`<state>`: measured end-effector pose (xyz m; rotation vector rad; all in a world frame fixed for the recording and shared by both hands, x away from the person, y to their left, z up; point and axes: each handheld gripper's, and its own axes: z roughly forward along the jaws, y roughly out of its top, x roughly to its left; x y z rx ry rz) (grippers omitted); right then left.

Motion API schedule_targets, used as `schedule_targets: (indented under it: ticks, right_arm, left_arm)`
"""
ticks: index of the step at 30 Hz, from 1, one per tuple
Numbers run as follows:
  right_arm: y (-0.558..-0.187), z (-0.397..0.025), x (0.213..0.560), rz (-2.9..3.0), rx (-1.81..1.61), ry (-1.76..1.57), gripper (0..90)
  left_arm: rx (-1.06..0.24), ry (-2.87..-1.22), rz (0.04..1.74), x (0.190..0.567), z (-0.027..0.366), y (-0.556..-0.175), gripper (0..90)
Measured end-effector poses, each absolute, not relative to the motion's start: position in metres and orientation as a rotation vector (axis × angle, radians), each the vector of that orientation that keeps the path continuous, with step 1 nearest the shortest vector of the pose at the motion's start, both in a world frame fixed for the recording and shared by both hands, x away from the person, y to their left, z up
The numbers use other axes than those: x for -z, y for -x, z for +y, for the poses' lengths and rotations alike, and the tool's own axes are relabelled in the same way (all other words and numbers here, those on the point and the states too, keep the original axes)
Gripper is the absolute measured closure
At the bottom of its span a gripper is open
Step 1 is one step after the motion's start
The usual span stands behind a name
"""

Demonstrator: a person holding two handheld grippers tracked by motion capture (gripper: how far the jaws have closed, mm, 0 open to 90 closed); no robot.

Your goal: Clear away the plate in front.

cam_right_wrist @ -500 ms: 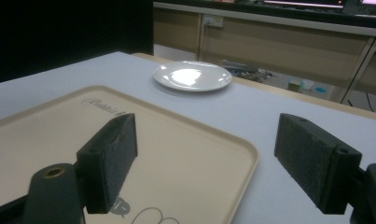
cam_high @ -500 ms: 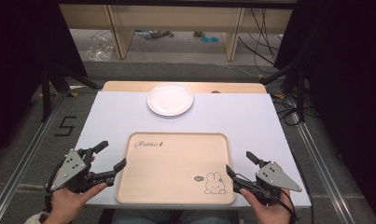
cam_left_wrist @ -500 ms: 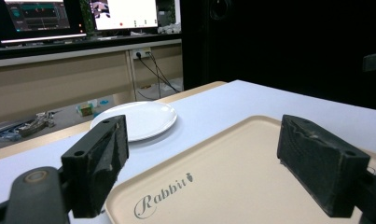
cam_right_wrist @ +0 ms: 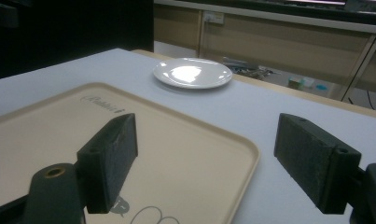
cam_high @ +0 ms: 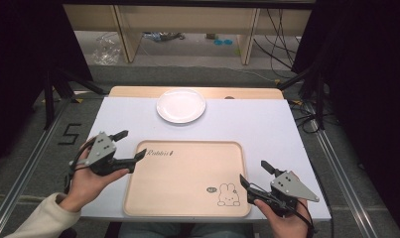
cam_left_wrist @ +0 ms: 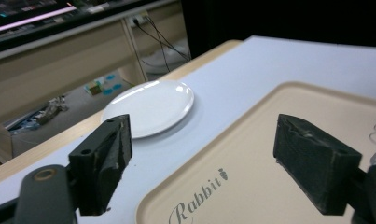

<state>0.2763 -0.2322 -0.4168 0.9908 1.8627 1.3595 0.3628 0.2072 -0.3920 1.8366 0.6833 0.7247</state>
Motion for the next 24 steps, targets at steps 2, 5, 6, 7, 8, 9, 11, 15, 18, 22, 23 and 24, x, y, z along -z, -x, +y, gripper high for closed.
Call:
schedule_targets:
  ticks: [2,5,6,7,8,9,11,15,18,22,23,24]
  right_arm:
    - [-0.277,-0.232,0.417,1.865,-1.359,-0.991,22.5]
    - [-0.277,-0.232,0.417,1.871,-1.364,-0.987,22.6]
    - [-0.278,-0.231,0.418,1.873,-1.376,-0.988,22.6]
    - [-0.278,-0.231,0.418,1.873,-1.375,-0.989,22.6]
    - [-0.278,-0.232,0.418,1.878,-1.363,-0.994,22.6]
    - [-0.278,-0.232,0.418,1.874,-1.355,-0.995,22.6]
    - [-0.278,-0.233,0.418,1.867,-1.356,-0.993,22.6]
    - [-0.279,-0.234,0.418,1.871,-1.359,-0.996,22.7]
    - [-0.279,-0.234,0.418,1.873,-1.359,-0.997,22.8]
    - [-0.279,-0.235,0.419,1.886,-1.352,-1.004,22.9]
    - [-0.279,-0.235,0.419,1.886,-1.353,-1.004,22.9]
    - [-0.280,-0.235,0.419,1.886,-1.351,-1.004,22.9]
  left_arm:
    - [-0.727,-1.879,0.683,0.392,0.198,-0.377,21.7]
    - [-0.750,-1.914,0.653,0.391,0.186,-0.392,24.6]
    - [-0.756,-1.918,0.652,0.391,0.182,-0.398,24.9]
    - [-0.757,-1.926,0.640,0.392,0.177,-0.404,25.2]
    - [-0.758,-1.945,0.632,0.393,0.172,-0.410,25.4]
    - [-0.759,-1.964,0.617,0.395,0.167,-0.420,25.9]
    - [-0.753,-2.000,0.615,0.399,0.158,-0.434,27.1]
    - [-0.775,-2.131,0.584,0.410,0.142,-0.464,28.9]
    - [-0.757,-2.178,0.589,0.415,0.135,-0.477,30.4]
    - [-0.770,-2.255,0.576,0.428,0.119,-0.501,34.2]
    - [-0.794,-2.275,0.559,0.431,0.116,-0.506,35.0]
    - [-0.800,-2.287,0.554,0.433,0.113,-0.509,35.3]
